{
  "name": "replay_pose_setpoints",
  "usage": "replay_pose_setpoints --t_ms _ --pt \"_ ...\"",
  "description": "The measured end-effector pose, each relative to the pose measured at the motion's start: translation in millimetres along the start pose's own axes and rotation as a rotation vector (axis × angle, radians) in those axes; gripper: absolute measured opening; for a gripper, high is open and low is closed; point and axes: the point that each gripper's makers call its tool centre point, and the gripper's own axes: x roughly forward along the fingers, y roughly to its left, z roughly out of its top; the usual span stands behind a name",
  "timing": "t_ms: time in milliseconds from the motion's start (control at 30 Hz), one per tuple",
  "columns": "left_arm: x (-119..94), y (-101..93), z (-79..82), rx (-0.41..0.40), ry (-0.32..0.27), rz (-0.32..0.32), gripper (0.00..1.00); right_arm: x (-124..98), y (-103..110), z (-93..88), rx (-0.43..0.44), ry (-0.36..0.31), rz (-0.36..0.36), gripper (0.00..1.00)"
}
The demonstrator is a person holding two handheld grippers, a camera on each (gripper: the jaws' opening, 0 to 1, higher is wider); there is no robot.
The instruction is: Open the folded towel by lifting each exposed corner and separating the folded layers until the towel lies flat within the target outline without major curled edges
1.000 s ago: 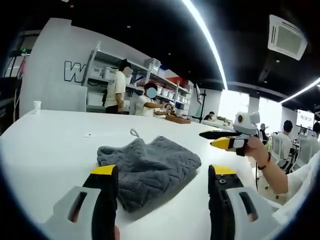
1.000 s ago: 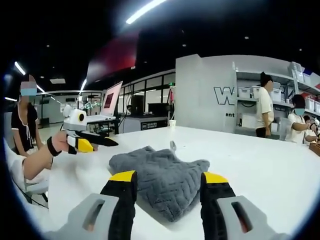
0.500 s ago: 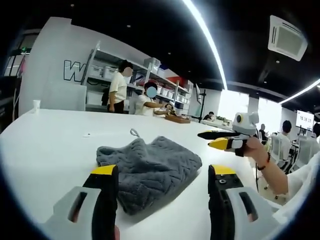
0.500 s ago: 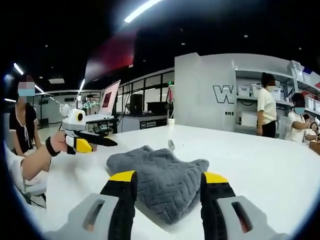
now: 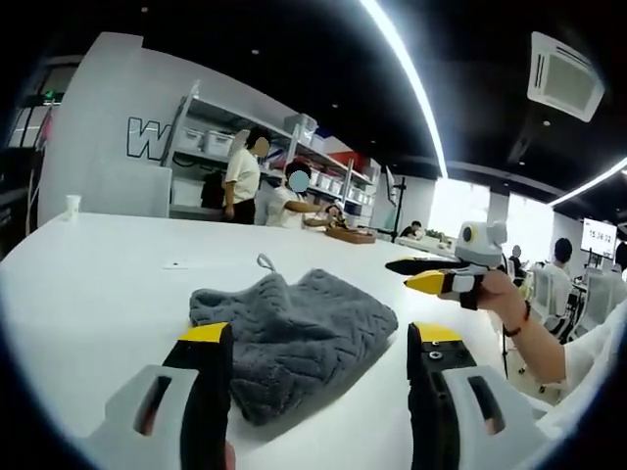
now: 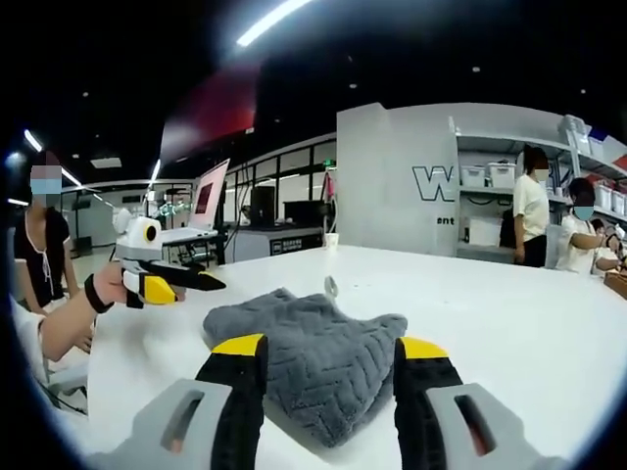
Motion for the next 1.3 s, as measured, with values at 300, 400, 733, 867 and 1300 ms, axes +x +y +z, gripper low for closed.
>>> replay_pose_setpoints --t_ms 300,400,733,867,1300 --pt "3 6.0 -0.5 -0.002 -0.004 0.012 0.71 5 -10 3.2 0.008 -0.001 -0.007 0.49" --pt "6 10.2 3.5 -0.009 -0.015 0.014 0.71 6 -8 2.8 0.009 0.002 -0.006 0.49" --pt "12 13.8 7.2 -0.024 -0.027 0.020 0.71 12 -15 -2.5 0.011 0.022 -0.007 0.48" --pt "13 15.6 8.0 -0.026 -0.031 0.024 0.70 13 -16 -1.7 0.014 0.024 -0.009 0.48" --pt "18 39.6 15.3 0.000 -0.057 0.109 0.63 20 -19 0.6 0.012 0.039 -0.009 0.47"
